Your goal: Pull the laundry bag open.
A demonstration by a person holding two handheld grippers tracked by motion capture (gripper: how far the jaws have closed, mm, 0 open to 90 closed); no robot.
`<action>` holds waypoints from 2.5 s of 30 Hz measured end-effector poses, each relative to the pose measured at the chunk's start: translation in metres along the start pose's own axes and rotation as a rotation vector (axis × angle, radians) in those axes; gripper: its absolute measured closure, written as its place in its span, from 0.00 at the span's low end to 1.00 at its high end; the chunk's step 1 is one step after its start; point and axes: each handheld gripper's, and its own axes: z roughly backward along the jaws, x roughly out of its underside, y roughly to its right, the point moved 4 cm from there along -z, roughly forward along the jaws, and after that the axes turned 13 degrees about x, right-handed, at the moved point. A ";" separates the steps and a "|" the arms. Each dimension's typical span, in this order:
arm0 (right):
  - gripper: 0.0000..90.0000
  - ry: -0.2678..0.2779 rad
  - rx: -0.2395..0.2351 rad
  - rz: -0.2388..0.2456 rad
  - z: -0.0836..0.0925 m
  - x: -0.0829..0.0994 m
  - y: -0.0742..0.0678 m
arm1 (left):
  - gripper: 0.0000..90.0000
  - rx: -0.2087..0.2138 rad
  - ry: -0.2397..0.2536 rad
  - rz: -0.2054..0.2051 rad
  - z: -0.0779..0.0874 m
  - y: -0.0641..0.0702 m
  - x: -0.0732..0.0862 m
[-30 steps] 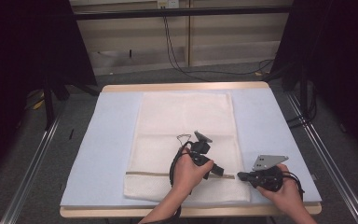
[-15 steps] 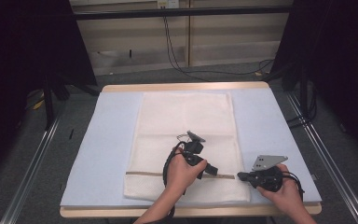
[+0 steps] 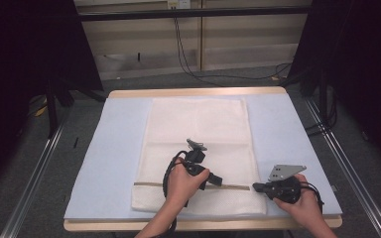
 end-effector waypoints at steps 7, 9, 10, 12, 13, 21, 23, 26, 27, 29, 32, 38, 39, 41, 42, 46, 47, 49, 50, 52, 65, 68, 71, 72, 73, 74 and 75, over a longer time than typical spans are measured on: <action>1.00 -0.001 0.005 -0.001 0.000 0.000 0.000 | 0.98 0.012 -0.004 0.016 0.013 -0.004 0.003; 1.00 0.000 0.003 0.002 0.000 0.000 0.000 | 0.98 -0.005 0.009 0.012 0.015 -0.006 0.004; 1.00 0.001 0.004 -0.001 0.000 0.000 0.000 | 0.98 0.005 -0.004 0.007 0.018 -0.006 0.004; 1.00 0.000 0.005 0.001 0.000 0.000 0.000 | 0.98 -0.001 0.007 0.014 0.020 -0.006 0.004; 1.00 -0.001 0.007 0.002 0.000 0.000 0.000 | 0.98 0.002 0.005 0.018 0.021 -0.006 0.005; 1.00 0.002 0.002 0.000 0.000 0.000 0.000 | 0.98 -0.016 0.012 0.013 0.033 -0.009 0.006; 1.00 0.000 0.000 0.000 0.000 0.000 0.000 | 0.98 -0.010 0.015 0.026 0.034 -0.009 0.007; 1.00 0.001 0.004 0.000 0.000 0.000 0.000 | 0.98 -0.005 0.015 0.027 0.036 -0.010 0.007; 1.00 0.000 0.000 0.000 0.000 0.000 0.000 | 0.98 0.000 0.013 0.034 0.036 -0.010 0.007; 1.00 0.001 0.001 -0.001 0.000 0.000 0.000 | 0.98 -0.002 0.011 0.033 0.038 -0.011 0.007; 1.00 0.001 0.000 -0.001 0.000 0.000 0.000 | 0.98 -0.023 0.021 0.030 0.042 -0.012 0.008; 1.00 -0.001 0.001 -0.006 0.000 0.000 0.000 | 0.98 -0.025 0.017 0.028 0.051 -0.015 0.009; 1.00 0.000 0.000 -0.005 0.000 0.000 0.000 | 0.98 -0.032 0.028 0.032 0.052 -0.015 0.010; 1.00 0.002 -0.001 -0.005 0.000 0.000 0.000 | 0.98 -0.027 0.026 0.033 0.054 -0.016 0.011; 1.00 0.002 -0.001 -0.006 0.000 0.000 0.000 | 0.98 -0.037 0.023 0.027 0.056 -0.018 0.011; 1.00 0.001 -0.001 -0.005 0.000 0.000 0.000 | 0.98 -0.044 0.027 0.030 0.062 -0.020 0.013; 1.00 0.002 -0.001 -0.006 0.000 0.000 0.000 | 0.98 -0.024 0.038 0.043 0.065 -0.020 0.013; 1.00 0.002 -0.001 -0.006 0.000 0.000 0.000 | 0.98 -0.069 0.039 0.031 0.071 -0.022 0.015; 1.00 0.002 -0.001 -0.006 0.000 0.000 0.000 | 0.98 -0.061 0.046 0.037 0.074 -0.023 0.015; 1.00 0.002 -0.002 -0.007 0.000 0.000 0.001 | 0.98 -0.063 0.049 0.039 0.080 -0.026 0.017; 1.00 0.006 -0.019 -0.016 -0.001 0.000 0.001 | 0.98 -0.069 0.072 0.053 0.096 -0.027 0.023; 1.00 0.000 -0.019 -0.017 -0.001 0.000 0.002 | 0.98 -0.069 0.076 0.059 0.104 -0.030 0.025; 1.00 0.003 -0.021 -0.023 -0.001 0.001 0.002 | 0.98 -0.069 0.080 0.063 0.111 -0.032 0.027; 1.00 0.003 -0.021 -0.025 -0.001 0.001 0.002 | 0.98 -0.081 0.081 0.055 0.112 -0.033 0.028; 1.00 0.001 -0.018 -0.020 -0.001 0.001 0.002 | 0.98 -0.091 0.083 0.058 0.113 -0.033 0.028; 1.00 0.000 -0.015 -0.015 -0.001 0.000 0.001 | 0.98 -0.086 0.077 0.055 0.115 -0.034 0.028; 1.00 0.000 -0.006 -0.011 -0.001 0.000 0.001 | 0.98 -0.090 0.079 0.052 0.116 -0.034 0.028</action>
